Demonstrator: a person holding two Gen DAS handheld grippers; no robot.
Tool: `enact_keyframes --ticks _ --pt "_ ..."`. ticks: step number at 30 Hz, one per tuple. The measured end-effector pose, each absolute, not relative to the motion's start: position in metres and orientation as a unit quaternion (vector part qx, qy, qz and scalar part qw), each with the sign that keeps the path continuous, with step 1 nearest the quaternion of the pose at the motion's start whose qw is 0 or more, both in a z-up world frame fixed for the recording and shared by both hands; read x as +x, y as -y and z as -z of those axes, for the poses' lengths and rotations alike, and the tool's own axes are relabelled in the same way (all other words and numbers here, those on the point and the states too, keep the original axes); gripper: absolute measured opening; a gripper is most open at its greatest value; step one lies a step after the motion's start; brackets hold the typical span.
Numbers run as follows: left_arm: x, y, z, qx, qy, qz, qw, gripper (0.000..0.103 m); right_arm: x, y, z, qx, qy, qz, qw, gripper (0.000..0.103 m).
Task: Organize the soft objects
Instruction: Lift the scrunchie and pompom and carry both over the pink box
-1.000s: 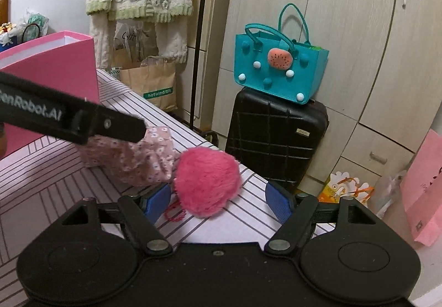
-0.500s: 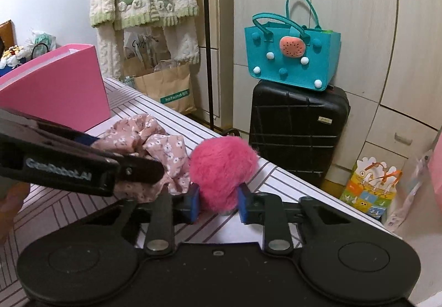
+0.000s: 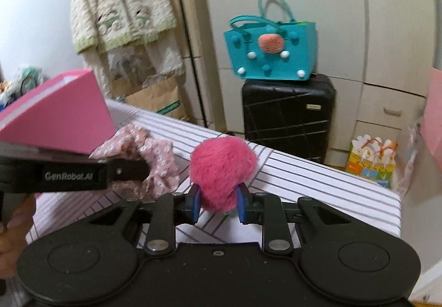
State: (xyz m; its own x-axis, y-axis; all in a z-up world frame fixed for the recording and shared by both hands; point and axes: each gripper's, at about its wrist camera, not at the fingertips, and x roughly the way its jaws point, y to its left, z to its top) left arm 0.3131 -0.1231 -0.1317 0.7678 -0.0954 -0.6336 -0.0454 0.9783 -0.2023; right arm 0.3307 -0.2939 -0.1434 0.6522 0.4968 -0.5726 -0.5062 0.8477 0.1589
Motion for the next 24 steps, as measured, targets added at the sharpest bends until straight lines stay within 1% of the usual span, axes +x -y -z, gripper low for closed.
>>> enact_keyframes --ticks 4,15,19,24 --pt "0.299 0.120 0.126 -0.107 -0.333 0.022 0.936 0.020 0.315 0.301 0.133 0.016 -0.309 -0.255 0.916 0.029" --pt "0.250 0.112 0.106 -0.109 -0.316 0.064 0.940 0.018 0.256 0.292 0.118 0.039 -0.311 -0.242 0.918 0.029" --pt "0.231 0.098 0.100 -0.134 -0.320 0.077 0.935 0.018 0.234 0.289 0.113 0.052 -0.317 -0.243 0.915 0.029" --pt "0.204 0.081 0.095 -0.141 -0.320 0.092 0.932 0.018 0.208 0.282 0.108 0.061 -0.326 -0.251 0.909 0.029"
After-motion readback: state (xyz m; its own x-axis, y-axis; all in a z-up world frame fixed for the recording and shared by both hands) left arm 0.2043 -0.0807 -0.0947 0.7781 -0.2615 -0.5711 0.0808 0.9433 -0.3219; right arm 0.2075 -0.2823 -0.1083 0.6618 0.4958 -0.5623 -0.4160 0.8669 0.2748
